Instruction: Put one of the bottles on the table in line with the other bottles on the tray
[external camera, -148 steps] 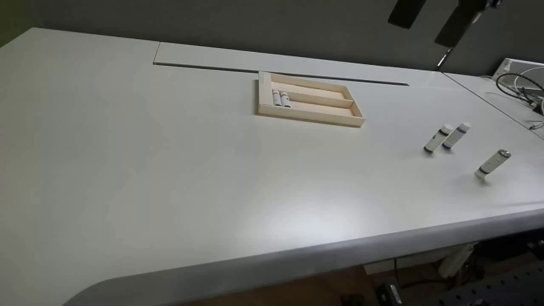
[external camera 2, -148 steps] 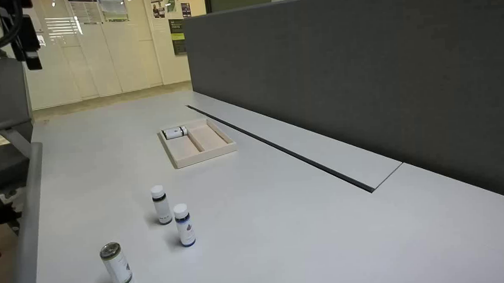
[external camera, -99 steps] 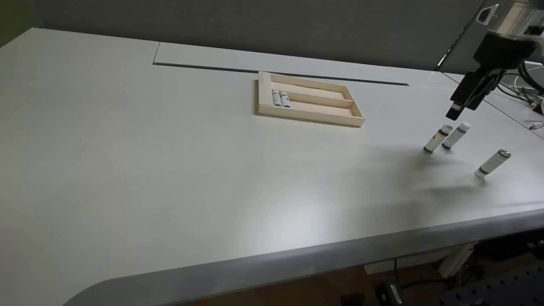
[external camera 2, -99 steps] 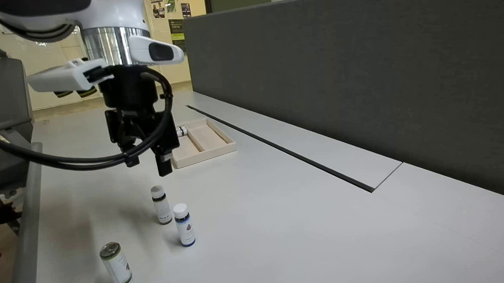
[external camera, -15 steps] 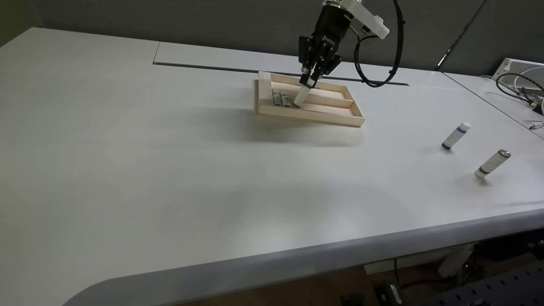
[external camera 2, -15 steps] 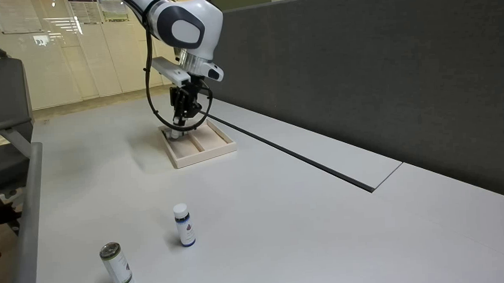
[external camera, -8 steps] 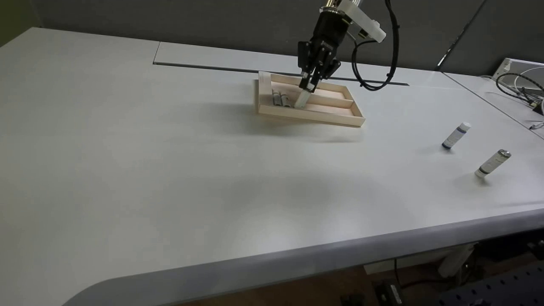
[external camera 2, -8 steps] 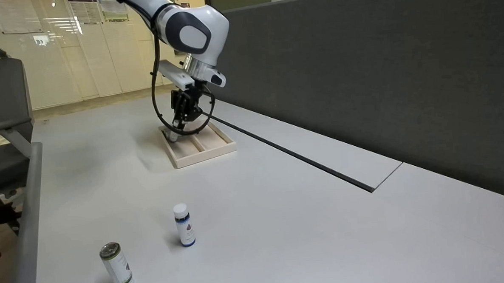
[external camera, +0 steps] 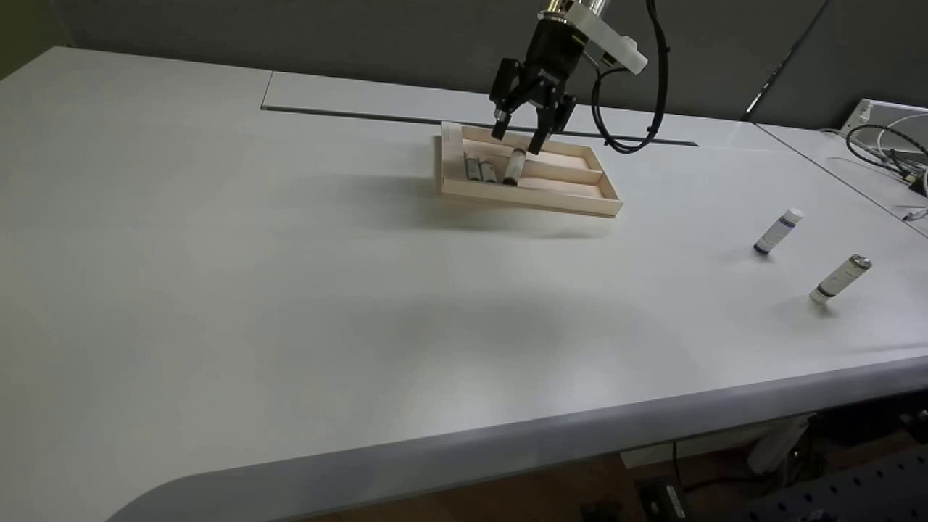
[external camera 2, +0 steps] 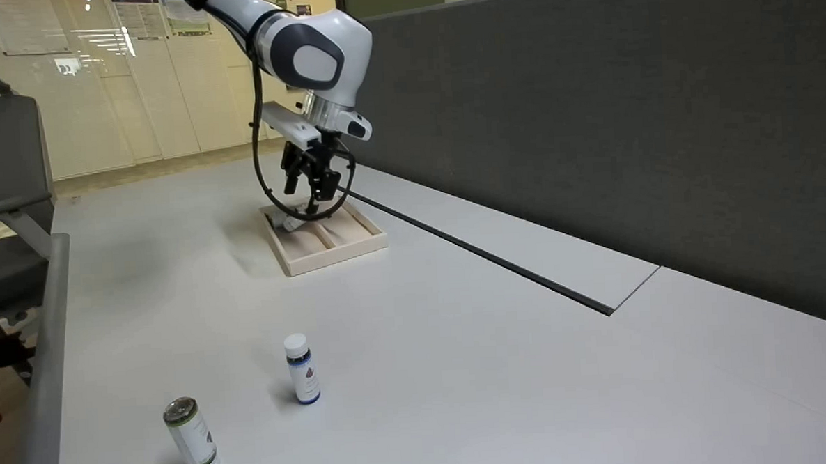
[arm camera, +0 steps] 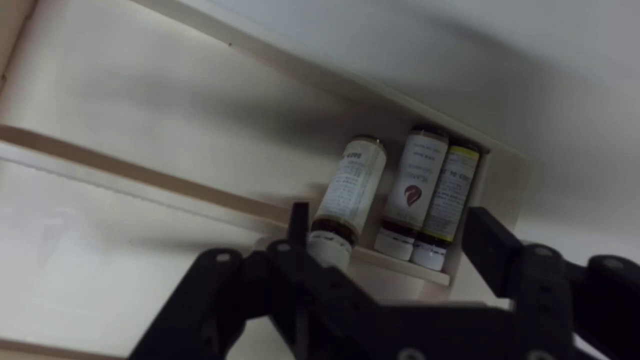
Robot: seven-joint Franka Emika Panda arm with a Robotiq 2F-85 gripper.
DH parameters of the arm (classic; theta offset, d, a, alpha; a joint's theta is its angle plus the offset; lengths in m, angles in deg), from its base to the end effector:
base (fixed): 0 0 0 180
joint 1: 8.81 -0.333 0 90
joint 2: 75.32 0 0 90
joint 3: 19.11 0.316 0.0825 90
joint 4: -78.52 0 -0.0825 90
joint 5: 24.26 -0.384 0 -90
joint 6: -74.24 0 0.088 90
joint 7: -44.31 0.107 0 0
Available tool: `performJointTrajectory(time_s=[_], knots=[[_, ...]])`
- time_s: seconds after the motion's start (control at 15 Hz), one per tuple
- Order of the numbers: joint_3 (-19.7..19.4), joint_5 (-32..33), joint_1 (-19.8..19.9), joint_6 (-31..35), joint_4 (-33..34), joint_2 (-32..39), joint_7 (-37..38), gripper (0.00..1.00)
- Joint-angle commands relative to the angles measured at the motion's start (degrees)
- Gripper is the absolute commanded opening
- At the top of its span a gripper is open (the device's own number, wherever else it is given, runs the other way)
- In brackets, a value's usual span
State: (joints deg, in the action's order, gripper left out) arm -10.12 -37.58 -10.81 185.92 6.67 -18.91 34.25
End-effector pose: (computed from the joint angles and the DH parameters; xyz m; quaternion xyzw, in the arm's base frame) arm 0.7073 0.1271 0.1476 -0.9710 -0.0967 0.1394 0.1683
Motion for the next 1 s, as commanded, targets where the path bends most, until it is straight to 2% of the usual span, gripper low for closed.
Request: performJointTrajectory(time_s=[0.0,0.6,0.93], knots=[[-1.01,0.61,-1.00,5.65,-4.57,-3.45,2.99,1.00],[-1.96,0.27,-0.89,18.66,-21.00,-12.68,6.93,1.00],[-4.53,0.72,-0.27,23.59,-30.28,-19.16,9.46,1.00]])
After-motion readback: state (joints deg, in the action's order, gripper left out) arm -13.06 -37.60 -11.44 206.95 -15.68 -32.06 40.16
